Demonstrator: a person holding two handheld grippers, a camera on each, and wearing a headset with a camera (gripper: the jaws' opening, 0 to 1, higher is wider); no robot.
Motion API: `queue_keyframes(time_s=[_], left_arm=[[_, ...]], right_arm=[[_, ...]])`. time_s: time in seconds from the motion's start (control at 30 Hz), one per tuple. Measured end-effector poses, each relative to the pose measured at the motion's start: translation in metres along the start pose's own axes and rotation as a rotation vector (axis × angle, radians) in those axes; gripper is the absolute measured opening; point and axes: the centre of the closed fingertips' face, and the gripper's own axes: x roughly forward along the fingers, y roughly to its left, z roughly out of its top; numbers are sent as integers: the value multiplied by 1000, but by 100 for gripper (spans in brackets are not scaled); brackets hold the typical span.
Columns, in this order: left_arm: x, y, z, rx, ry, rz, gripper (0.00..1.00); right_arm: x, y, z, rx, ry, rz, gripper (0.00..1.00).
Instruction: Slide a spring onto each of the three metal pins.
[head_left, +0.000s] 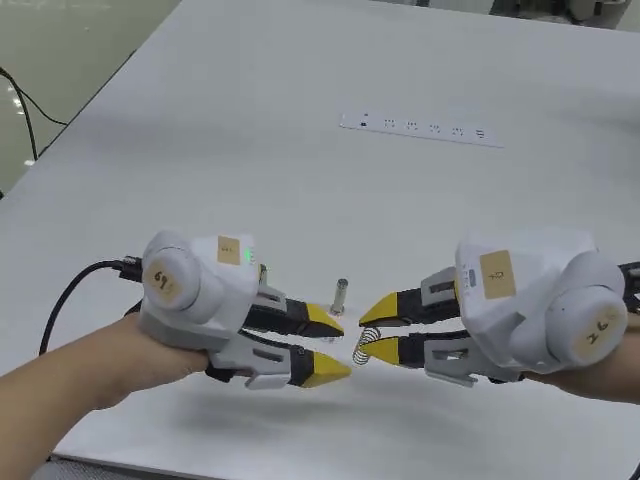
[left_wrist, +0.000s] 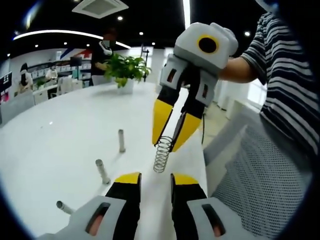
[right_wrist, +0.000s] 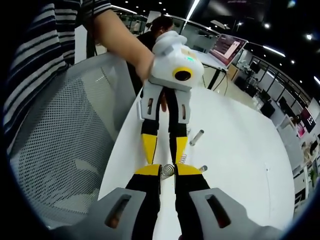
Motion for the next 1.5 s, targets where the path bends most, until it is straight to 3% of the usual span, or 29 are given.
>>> queue_keyframes(time_s=[0.37,0.57,0.9,1.07,1.17,1.33,1.5], left_arm=[[-27,14,-10,-54,0,70,19],[-47,23,-20,-102,6,125,25],[-77,35,-28,-150,-11,209,38],[-85,37,-33,-165,-5,222,48],[-87,37,-33,-167,-14,231,63],[-89,38,-34,-155,-16,237,78],[-89,40,-33,-147,-26,251,87]], right_arm=[[2,-4,-2,-3,6,-9,7],[-2,-9,-5,11,9,-31,7],[-8,-16,-12,39,16,-61,7],[-11,-20,-14,61,15,-75,7],[-12,-21,-16,62,22,-79,7],[-14,-21,-20,68,31,-82,7],[-17,-23,-22,76,34,-88,7]])
